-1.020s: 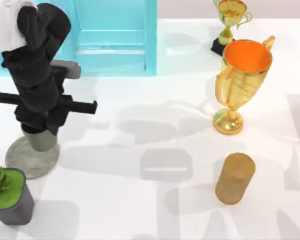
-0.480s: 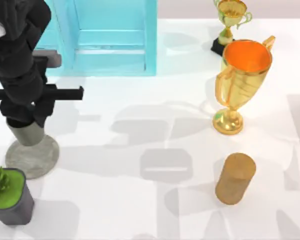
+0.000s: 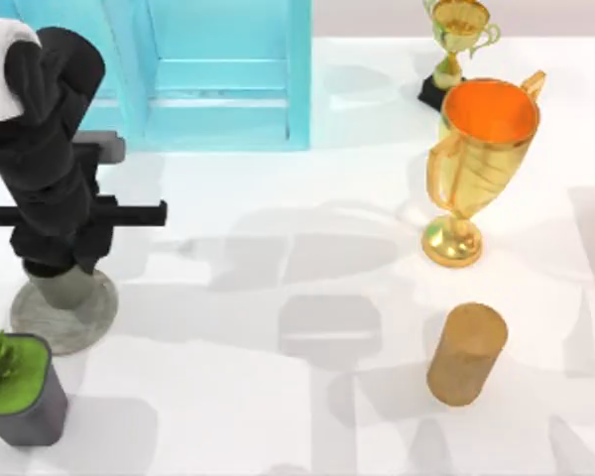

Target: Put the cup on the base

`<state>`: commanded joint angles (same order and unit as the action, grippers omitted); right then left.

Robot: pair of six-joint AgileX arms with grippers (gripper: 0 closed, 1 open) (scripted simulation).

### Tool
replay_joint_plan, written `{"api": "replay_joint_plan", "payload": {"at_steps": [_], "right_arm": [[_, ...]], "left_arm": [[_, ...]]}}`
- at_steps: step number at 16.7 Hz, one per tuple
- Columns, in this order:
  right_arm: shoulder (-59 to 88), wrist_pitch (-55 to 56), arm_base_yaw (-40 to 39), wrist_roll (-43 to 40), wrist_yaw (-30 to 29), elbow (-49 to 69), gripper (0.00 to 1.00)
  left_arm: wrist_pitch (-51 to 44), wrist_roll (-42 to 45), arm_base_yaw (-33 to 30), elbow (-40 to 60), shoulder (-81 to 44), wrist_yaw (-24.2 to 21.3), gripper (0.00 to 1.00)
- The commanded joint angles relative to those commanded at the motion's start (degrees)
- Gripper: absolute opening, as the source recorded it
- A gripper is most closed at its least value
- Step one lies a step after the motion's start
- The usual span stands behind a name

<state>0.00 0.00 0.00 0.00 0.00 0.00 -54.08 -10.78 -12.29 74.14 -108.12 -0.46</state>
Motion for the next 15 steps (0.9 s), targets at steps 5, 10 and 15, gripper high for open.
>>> {"api": "replay_joint_plan", "payload": {"at_steps": [5, 10, 15], "right_arm": [[0.0, 0.0, 0.0, 0.0, 0.0, 0.0, 1.00], [0.0, 0.0, 0.0, 0.0, 0.0, 0.0, 1.00], [0.0, 0.0, 0.0, 0.0, 0.0, 0.0, 1.00]], "left_arm": [[4.3, 0.4, 0.5, -3.1, -1.4, -0.1, 0.00], [4.3, 0.4, 0.5, -3.1, -1.4, -0.1, 0.23], [4.3, 0.4, 0.5, -3.1, -1.4, -0.1, 0.60]]}}
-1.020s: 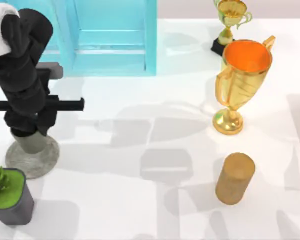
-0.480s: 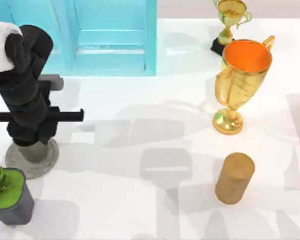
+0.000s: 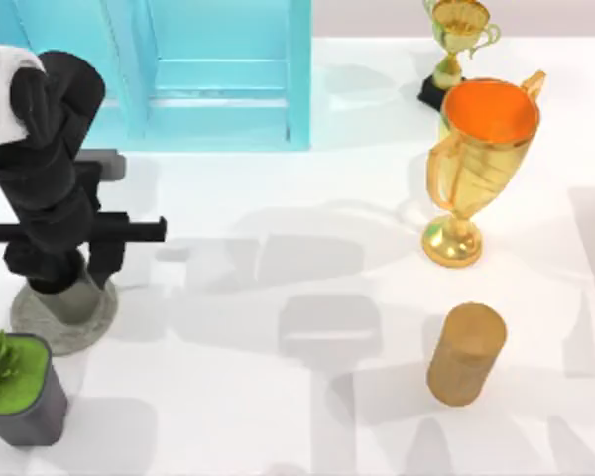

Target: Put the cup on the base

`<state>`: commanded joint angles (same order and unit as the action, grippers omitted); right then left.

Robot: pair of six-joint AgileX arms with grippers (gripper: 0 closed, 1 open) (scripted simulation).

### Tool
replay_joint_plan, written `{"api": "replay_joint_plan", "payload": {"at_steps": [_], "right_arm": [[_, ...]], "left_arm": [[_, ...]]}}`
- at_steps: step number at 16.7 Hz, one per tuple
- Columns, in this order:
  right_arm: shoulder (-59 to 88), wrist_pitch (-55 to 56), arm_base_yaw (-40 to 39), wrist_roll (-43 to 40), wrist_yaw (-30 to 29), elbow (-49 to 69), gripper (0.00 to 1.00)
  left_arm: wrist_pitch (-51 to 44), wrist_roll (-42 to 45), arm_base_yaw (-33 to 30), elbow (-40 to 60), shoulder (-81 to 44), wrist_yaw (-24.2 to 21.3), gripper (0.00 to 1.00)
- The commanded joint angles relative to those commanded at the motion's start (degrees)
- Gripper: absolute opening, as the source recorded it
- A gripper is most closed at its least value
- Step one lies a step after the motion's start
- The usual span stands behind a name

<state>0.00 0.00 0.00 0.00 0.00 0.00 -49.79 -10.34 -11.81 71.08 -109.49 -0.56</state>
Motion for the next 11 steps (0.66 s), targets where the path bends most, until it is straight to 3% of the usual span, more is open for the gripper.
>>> {"api": "replay_joint_plan", "payload": {"at_steps": [5, 11], "right_arm": [[0.0, 0.0, 0.0, 0.0, 0.0, 0.0, 1.00], [0.0, 0.0, 0.0, 0.0, 0.0, 0.0, 1.00]], "left_arm": [[0.0, 0.0, 0.0, 0.0, 0.0, 0.0, 0.98], [0.0, 0.0, 0.0, 0.0, 0.0, 0.0, 1.00]]}}
